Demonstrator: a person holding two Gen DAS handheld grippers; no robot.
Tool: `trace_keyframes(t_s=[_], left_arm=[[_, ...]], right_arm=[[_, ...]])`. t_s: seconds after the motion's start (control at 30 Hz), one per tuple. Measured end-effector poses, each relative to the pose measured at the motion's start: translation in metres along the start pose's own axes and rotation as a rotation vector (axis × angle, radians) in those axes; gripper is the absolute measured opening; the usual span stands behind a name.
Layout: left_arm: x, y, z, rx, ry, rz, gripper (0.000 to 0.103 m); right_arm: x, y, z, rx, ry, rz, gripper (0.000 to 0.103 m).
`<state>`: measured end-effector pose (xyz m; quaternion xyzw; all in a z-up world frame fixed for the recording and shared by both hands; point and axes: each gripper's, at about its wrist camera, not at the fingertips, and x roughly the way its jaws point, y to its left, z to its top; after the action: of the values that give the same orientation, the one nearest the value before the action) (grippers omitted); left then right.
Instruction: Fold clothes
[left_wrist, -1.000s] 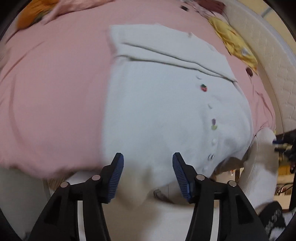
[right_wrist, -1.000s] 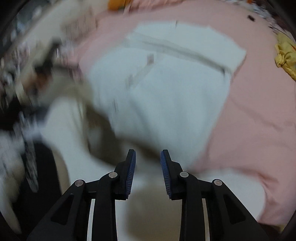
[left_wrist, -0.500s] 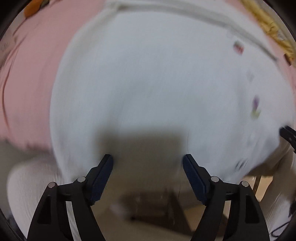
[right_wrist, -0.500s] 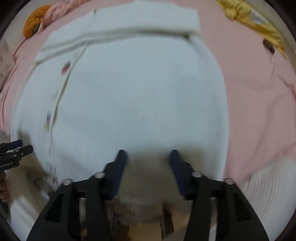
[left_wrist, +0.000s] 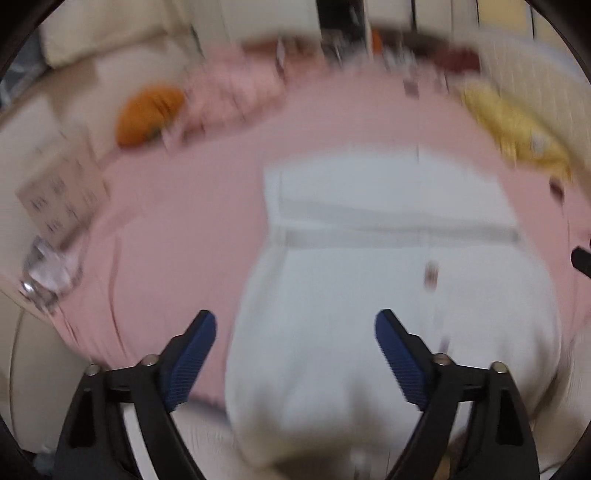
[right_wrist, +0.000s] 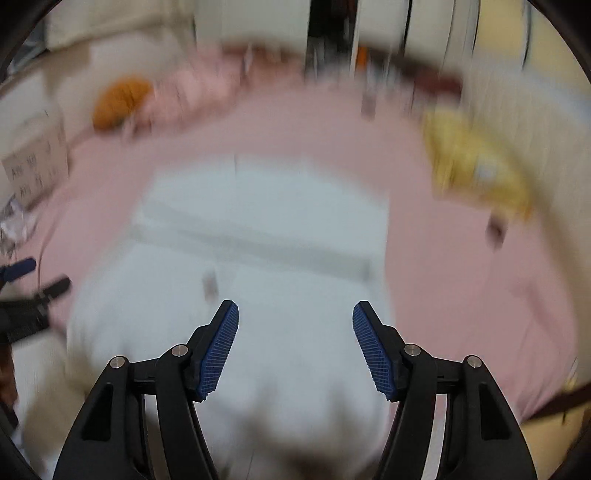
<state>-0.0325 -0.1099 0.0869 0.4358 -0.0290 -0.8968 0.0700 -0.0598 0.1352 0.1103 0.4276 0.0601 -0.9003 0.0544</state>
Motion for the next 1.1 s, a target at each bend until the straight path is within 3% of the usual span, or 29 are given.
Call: trace_keyframes(t_s=[0.07, 0.17, 0.47, 0.7, 0.8, 0.97, 1.1], left_arm=[[-0.002, 0.003, 0.001, -0.021, -0.036, -0.011, 0.098], [-0.004, 0.007, -0.001, -0.050, -0.075, -0.030, 0.098], [0.011, -0.009, -0.028, -0.087, 0.042, -0.079, 0.098], [0.037, -0.004, -0.032, -0.107, 0.083, -0.118, 0.098], [0.057, -0.005, -0.039, -0.124, 0.108, -0.151, 0.098], [0.090, -0.009, -0.056, -0.099, 0.149, -0.130, 0.098], [0.124, -0.004, -0.067, -0.156, 0.271, -0.144, 0.098]], right_arm=[[-0.017, 0.019, 0.025, -0.028, -0.129, -0.026, 0.068], [-0.014, 0.030, 0.032, -0.033, -0.113, 0.003, 0.068], [-0.014, 0.046, 0.017, -0.032, -0.042, 0.008, 0.068], [0.001, 0.063, 0.027, -0.090, -0.018, 0.004, 0.068], [0.022, 0.072, 0.039, -0.147, -0.021, 0.048, 0.068], [0.079, 0.099, 0.080, -0.299, -0.011, 0.197, 0.068], [0.133, 0.134, 0.111, -0.414, 0.042, 0.290, 0.068]])
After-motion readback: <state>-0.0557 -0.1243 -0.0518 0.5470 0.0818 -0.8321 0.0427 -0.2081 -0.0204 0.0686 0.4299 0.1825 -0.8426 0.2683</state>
